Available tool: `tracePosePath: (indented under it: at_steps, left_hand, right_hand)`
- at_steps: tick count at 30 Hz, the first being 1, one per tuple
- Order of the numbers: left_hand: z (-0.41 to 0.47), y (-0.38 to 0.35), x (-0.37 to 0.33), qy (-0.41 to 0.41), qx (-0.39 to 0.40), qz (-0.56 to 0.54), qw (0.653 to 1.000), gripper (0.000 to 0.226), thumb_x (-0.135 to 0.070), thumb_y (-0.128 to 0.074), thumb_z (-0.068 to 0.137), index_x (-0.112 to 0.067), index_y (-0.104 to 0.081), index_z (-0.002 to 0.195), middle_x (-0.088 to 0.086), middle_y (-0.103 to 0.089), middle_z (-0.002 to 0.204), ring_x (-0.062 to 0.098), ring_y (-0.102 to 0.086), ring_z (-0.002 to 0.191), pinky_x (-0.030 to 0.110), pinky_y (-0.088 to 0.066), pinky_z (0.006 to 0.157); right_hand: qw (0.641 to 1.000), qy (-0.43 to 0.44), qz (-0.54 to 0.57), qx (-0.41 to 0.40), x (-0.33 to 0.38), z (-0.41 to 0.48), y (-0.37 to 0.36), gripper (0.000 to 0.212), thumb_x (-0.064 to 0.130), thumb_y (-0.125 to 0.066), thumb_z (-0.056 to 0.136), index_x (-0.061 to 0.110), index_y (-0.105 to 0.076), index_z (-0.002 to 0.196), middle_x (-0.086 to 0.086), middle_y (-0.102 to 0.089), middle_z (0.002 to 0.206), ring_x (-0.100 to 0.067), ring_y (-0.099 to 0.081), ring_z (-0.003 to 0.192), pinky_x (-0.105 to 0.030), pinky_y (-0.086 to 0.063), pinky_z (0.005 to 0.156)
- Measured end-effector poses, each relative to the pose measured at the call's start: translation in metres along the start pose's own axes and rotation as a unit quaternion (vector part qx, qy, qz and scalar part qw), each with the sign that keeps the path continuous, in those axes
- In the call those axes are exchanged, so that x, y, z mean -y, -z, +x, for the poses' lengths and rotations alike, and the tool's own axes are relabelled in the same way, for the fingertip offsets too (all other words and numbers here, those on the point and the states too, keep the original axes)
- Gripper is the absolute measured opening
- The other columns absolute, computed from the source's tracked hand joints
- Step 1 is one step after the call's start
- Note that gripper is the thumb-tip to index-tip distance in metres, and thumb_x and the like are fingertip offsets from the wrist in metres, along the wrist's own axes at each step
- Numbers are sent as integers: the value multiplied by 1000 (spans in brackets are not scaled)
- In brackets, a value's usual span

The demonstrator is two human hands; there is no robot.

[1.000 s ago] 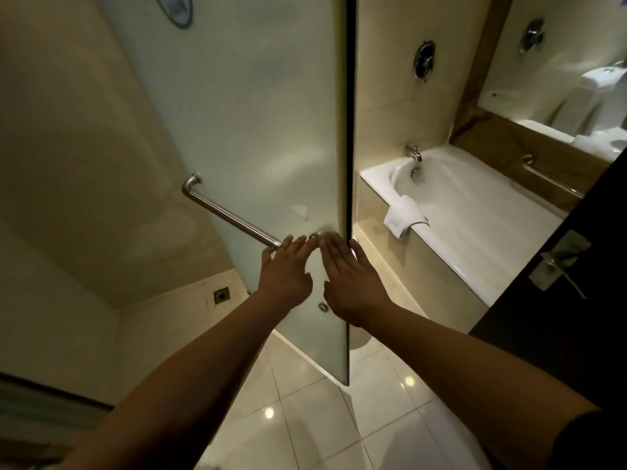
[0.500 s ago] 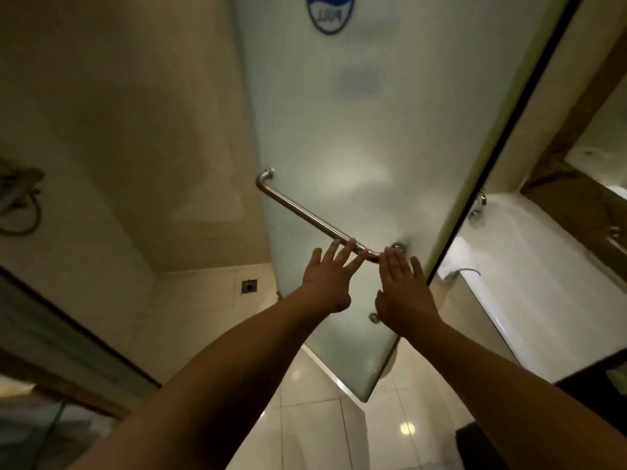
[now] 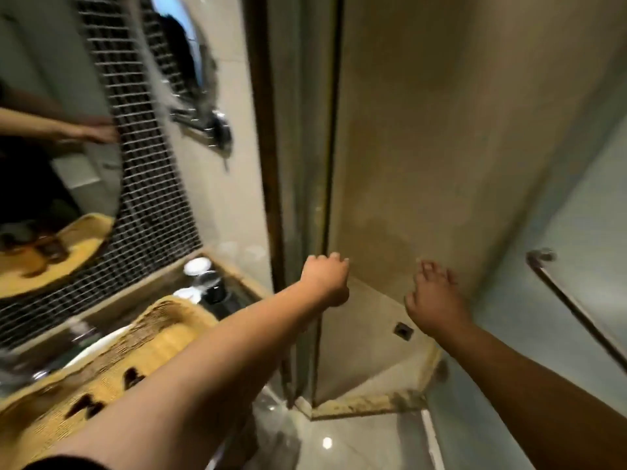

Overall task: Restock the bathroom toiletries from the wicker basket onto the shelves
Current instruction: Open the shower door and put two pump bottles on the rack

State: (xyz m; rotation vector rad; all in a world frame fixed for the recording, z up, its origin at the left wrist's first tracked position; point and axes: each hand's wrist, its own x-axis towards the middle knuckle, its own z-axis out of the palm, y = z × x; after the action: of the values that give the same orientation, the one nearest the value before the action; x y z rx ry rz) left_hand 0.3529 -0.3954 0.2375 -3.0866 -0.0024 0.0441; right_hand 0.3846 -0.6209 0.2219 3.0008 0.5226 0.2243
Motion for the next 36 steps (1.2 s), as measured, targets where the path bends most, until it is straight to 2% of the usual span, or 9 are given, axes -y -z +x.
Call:
tracePosePath:
  at_steps: [3,7,11,14,19,26,29,33,36]
  left_hand:
    - [-50,3,107,95,-9,13,995,49,-37,-60,82,-21,-54,128,8,-57,118,31,-61,107,39,-45,81]
    - [-133,-2,218,289,15,9,957,49,-49,-60,81,-21,-59,122,3,-61,121,28,-61,110,39,-45,85]
    - [-215,-13,281,427,60,-7,902,61,-69,-50,84,-22,-61,122,3,-64,116,28,-61,106,45,-46,88]
    - [-266,-29,295,464,105,-25,879,75,-79,-38,83,-25,-56,131,7,-59,131,30,-57,115,45,-45,91]
    - [-316,-67,291,492,153,-58,855,88,-88,-35,73,-31,-46,140,4,-57,135,28,-56,118,42,-48,94]
    - [-351,-125,280,546,157,-124,814,99,-96,-37,66,-36,-41,145,-1,-58,136,24,-56,120,38,-51,89]
    - [-363,-155,275,552,154,-149,806,98,-94,-44,66,-39,-38,147,-2,-54,140,23,-54,124,37,-50,85]
    - [-363,-189,266,536,156,-186,809,103,-91,-51,63,-37,-32,149,-6,-33,157,23,-47,133,43,-50,94]
    - [-354,-206,262,546,111,-237,796,96,-84,-60,63,-33,-44,142,-7,-45,148,21,-52,126,37,-52,93]
  right_hand:
    - [988,149,26,-4,115,35,9,69,38,-40,96,5,-19,154,-12,-31,157,-27,-26,144,-41,-15,119]
    - [929,367,37,-15,264,41,24,69,44,-47,91,7,-31,147,-11,-45,142,-28,-41,130,-40,-27,112]
    - [865,489,113,3,368,37,33,71,47,-51,89,7,-34,145,-12,-45,145,-28,-39,130,-37,-28,109]
    - [830,546,89,68,415,36,28,86,52,-50,89,9,-16,155,-11,-27,159,-28,-25,144,-39,-18,119]
    - [798,577,43,171,460,26,-1,102,60,-58,84,16,-1,157,-7,-23,161,-32,-21,146,-45,-14,121]
    - [765,568,53,299,480,-8,-63,107,57,-62,84,23,9,156,-9,-25,160,-32,-31,142,-40,-31,113]
    - [762,540,80,349,487,-16,-85,104,60,-63,83,23,0,157,-11,-40,153,-31,-47,132,-37,-41,107]
    - [768,474,168,397,492,-31,-106,89,58,-71,78,22,-33,150,-4,-59,137,-25,-58,120,-31,-44,100]
    - [771,462,210,384,493,-40,-114,85,57,-76,70,24,-44,142,-3,-63,129,-24,-59,116,-28,-45,96]
